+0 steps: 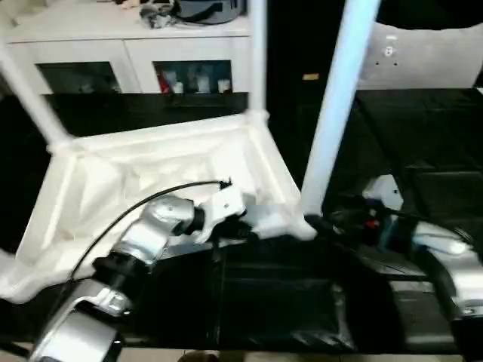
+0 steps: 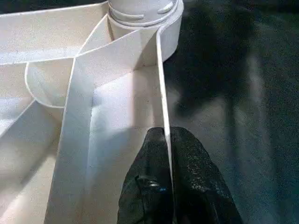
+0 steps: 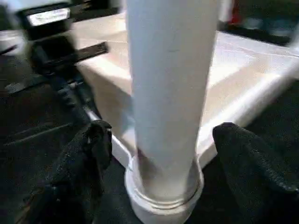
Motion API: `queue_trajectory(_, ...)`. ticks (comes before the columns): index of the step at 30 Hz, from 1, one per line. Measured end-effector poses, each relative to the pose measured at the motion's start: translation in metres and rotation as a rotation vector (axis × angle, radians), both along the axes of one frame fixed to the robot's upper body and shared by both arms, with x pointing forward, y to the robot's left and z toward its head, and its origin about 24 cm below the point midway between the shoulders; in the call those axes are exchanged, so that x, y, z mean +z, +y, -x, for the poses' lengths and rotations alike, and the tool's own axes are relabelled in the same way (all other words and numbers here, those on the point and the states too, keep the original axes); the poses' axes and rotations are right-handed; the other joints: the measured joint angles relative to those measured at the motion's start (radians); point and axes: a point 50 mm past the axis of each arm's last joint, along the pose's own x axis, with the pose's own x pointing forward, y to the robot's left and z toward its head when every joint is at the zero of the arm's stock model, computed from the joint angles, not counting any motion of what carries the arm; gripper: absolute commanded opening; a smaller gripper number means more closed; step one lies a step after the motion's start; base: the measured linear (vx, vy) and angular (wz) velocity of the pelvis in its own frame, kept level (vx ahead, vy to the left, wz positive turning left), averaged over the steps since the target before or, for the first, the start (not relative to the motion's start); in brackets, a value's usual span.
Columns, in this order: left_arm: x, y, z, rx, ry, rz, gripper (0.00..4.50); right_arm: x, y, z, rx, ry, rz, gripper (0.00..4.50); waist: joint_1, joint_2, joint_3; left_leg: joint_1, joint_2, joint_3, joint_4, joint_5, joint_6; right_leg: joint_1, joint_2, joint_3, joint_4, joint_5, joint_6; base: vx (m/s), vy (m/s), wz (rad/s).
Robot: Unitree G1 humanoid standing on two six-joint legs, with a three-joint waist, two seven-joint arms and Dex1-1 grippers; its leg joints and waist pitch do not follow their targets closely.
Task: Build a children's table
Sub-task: Rotate leg to tighten
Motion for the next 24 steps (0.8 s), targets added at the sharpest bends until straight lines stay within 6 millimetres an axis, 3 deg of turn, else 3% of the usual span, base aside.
queue_trajectory(3,0.001,0.006,0.004,-0.08,-0.006,-0.027,0.0,-0.002,0.003,0.006,0.121,0.042,0.028,3.74,0.007,0.0,0.0,0.0,0.0,0.0,0.001,0.0,0.0,0.0,0.0,0.0,0.0,0.0,0.0,0.0,0.0,0.0)
queue_trajectory(4,0.002,0.008,0.005,-0.104,-0.003,-0.031,0.0,-0.003,0.003,0.008,0.157,0.059,0.036,3.49,0.009,-0.001,0.0,0.0,0.0,0.0,0.001,0.0,0.0,0.0,0.0,0.0,0.0,0.0,0.0,0.0,0.0,0.0)
queue_trajectory(8,0.003,0.013,0.01,-0.191,0.035,-0.038,0.0,-0.006,0.007,0.014,0.31,0.121,0.062,3.24,0.016,-0.003,0.001,0.0,0.0,0.0,0.001,0.0,0.0,0.0,-0.001,0.0,0.001,0.0,0.0,0.0,0.0,0.0)
queue_trajectory(13,0.004,0.012,0.014,-0.255,0.06,-0.04,0.0,-0.008,0.012,0.013,0.385,0.155,0.063,2.91,0.022,-0.005,0.001,-0.002,0.0,0.0,0.004,0.0,0.0,-0.001,-0.001,0.0,0.003,0.0,0.0,0.0,0.0,0.0)
queue_trajectory(14,0.004,0.013,0.014,-0.259,0.062,-0.041,0.0,-0.009,0.013,0.013,0.397,0.161,0.06,2.65,0.022,-0.006,0.002,-0.002,0.0,0.0,0.005,0.0,0.0,-0.001,-0.001,0.0,0.004,0.0,0.0,0.0,0.0,0.0)
queue_trajectory(18,0.005,0.013,0.015,-0.267,0.064,-0.042,0.0,-0.01,0.015,0.014,0.424,0.189,0.043,2.51,0.022,-0.007,0.002,-0.002,0.0,0.0,0.006,0.0,0.0,-0.002,-0.001,0.0,0.007,0.0,0.0,0.0,0.0,0.0)
queue_trajectory(20,0.005,0.013,0.015,-0.27,0.067,-0.042,0.0,-0.011,0.016,0.015,0.426,0.209,0.031,2.14,0.022,-0.007,0.002,-0.002,0.0,0.0,0.006,0.0,0.0,-0.002,-0.001,0.0,0.007,0.0,0.0,0.0,0.0,0.0)
queue_trajectory(24,0.005,0.015,0.016,-0.257,0.09,-0.028,0.0,-0.012,0.016,0.017,0.417,0.218,0.005,2.01,0.023,-0.007,0.002,-0.002,0.0,0.0,0.006,0.0,0.0,-0.002,-0.001,0.0,0.008,0.0,0.0,0.0,0.0,0.0)
